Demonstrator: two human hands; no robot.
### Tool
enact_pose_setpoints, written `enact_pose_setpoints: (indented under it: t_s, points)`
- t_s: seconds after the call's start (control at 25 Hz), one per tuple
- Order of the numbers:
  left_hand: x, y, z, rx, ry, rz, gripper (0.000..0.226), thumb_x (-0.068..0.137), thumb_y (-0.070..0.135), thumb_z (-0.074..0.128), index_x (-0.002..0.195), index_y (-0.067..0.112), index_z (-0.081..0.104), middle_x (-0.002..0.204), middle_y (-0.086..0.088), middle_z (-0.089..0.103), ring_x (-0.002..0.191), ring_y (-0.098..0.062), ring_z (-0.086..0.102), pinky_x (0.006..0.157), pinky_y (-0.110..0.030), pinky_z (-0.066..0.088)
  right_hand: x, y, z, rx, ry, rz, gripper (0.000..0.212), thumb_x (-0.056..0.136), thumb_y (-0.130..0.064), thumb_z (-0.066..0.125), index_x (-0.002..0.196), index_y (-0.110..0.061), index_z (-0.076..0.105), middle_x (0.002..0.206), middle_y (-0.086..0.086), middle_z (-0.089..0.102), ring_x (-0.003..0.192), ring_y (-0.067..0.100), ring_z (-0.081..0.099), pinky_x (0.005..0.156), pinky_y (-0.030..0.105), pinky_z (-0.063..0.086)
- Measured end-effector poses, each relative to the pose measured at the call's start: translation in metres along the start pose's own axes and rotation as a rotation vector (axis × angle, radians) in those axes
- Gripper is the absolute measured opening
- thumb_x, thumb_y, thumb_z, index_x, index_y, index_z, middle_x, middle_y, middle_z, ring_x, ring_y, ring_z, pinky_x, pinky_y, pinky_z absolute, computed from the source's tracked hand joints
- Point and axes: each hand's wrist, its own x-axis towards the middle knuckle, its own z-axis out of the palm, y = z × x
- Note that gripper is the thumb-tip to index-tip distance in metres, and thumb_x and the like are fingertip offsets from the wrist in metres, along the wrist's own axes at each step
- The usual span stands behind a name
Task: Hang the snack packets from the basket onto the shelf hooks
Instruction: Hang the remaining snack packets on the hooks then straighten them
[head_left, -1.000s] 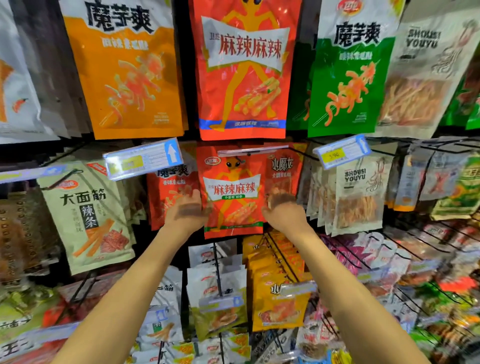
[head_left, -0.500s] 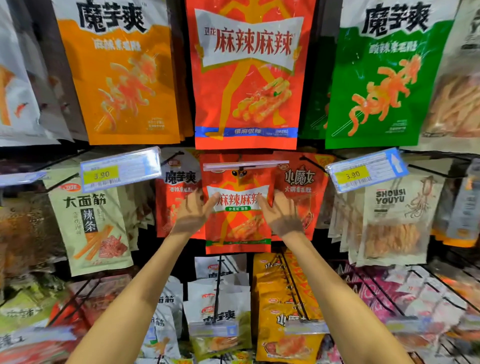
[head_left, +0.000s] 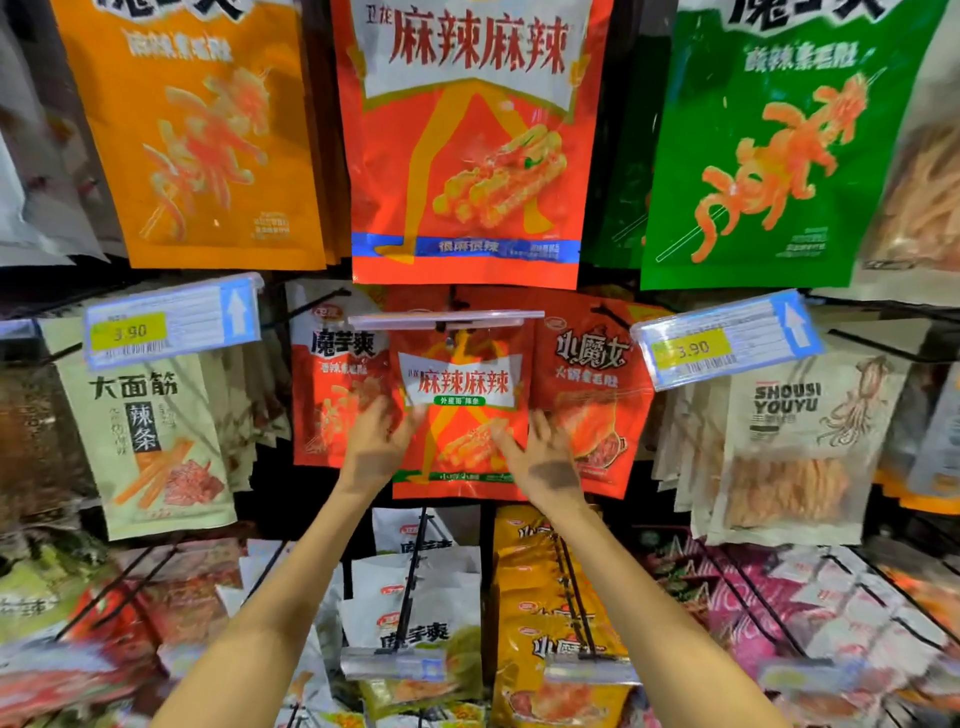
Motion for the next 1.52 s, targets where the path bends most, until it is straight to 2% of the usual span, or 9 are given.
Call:
enact_pose_setpoints:
  t_s: [0.16,0.48,0.64,0.8,1.04,1.16,1.28,1.36,1.52]
  points:
    - [-0.02,-0.015,0.003,0.03,-0.077,-0.013,0.07,0.079,0.074,0.053,0.077,0.004,0.052,0.063,-0.01,0.044,0.056,-0.018,0.037,0.054,-0.033,0.028,0.0,0.002,0.014,-0.038,0.027,0.034,0.077,0.095,-0.066,0.035,0.148,-0.01,0.031,0.154,0.02,0.027,0.133,0.037,0.044,0.105,0.044,0.044]
    - [-0.028,0.002,-0.001,-0.013,-0.017,-0.081,0.05,0.088,0.045,0.066,0.063,0.012,0.038,0.06,0.004,0.034,0.055,-0.013,0.03,0.057,-0.03,0.023,-0.004,-0.011,0.001,-0.091,-0.039,0.044,0.067,0.098,-0.061,0.032,0.141,-0.01,0.036,0.142,0.014,0.047,0.13,0.033,0.045,0.101,0.043,0.041]
    - [-0.018,-0.005,-0.006,0.11,-0.121,-0.13,0.06,0.086,0.058,0.061,0.08,-0.001,0.053,0.07,-0.004,0.05,0.063,-0.018,0.045,0.06,-0.031,0.033,-0.014,-0.02,-0.015,-0.264,-0.074,0.013,0.066,0.101,-0.057,0.024,0.142,-0.007,0.037,0.146,0.016,0.046,0.139,0.032,0.036,0.112,0.043,0.028]
    - [-0.009,-0.002,-0.011,0.317,-0.253,-0.127,0.042,0.091,0.052,0.059,0.088,0.01,0.058,0.078,-0.002,0.064,0.073,-0.022,0.062,0.07,-0.035,0.05,-0.013,-0.023,-0.024,-0.388,-0.097,0.008,0.07,0.101,-0.059,0.019,0.147,-0.007,0.033,0.154,0.014,0.036,0.145,0.031,0.027,0.116,0.042,0.023]
    - [-0.022,0.008,-0.037,0.56,-0.484,-0.139,0.04,0.085,0.057,0.054,0.109,0.026,0.061,0.111,0.001,0.066,0.103,-0.021,0.062,0.093,-0.038,0.05,-0.023,-0.019,-0.034,-0.596,-0.251,0.003,0.076,0.099,-0.062,0.028,0.153,-0.009,0.023,0.164,0.01,0.005,0.151,0.023,-0.001,0.119,0.044,0.02]
    - [-0.031,0.021,-0.046,0.808,-0.568,-0.086,0.055,0.089,0.059,0.045,0.134,0.029,0.048,0.138,0.003,0.052,0.127,-0.024,0.05,0.104,-0.039,0.044,-0.033,-0.015,-0.039,-0.673,-0.248,0.005,0.077,0.098,-0.062,0.031,0.156,-0.013,0.016,0.164,0.008,-0.001,0.151,0.025,0.008,0.118,0.045,0.023]
    - [-0.041,0.033,-0.047,0.916,-0.675,-0.026,0.057,0.092,0.053,0.048,0.138,0.02,0.045,0.14,-0.004,0.05,0.126,-0.028,0.049,0.102,-0.042,0.045,-0.051,-0.01,-0.043,-0.711,-0.211,-0.021,0.07,0.098,-0.06,0.037,0.151,-0.014,0.03,0.161,0.01,0.021,0.143,0.031,0.03,0.111,0.045,0.033]
    - [-0.051,0.037,-0.047,0.937,-0.69,-0.003,0.057,0.093,0.052,0.048,0.138,0.018,0.045,0.136,-0.008,0.053,0.125,-0.031,0.049,0.099,-0.044,0.046,-0.065,-0.004,-0.047,-0.717,-0.214,-0.048,0.066,0.098,-0.059,0.038,0.146,-0.014,0.037,0.153,0.011,0.037,0.142,0.032,0.031,0.107,0.047,0.034]
    - [-0.08,0.056,-0.038,0.931,-0.657,0.102,0.049,0.097,0.047,0.049,0.134,0.014,0.047,0.128,-0.01,0.057,0.121,-0.033,0.052,0.094,-0.046,0.047,-0.093,0.012,-0.055,-0.672,-0.22,-0.015,0.065,0.097,-0.055,0.043,0.144,-0.01,0.041,0.151,0.016,0.036,0.142,0.035,0.027,0.109,0.053,0.031]
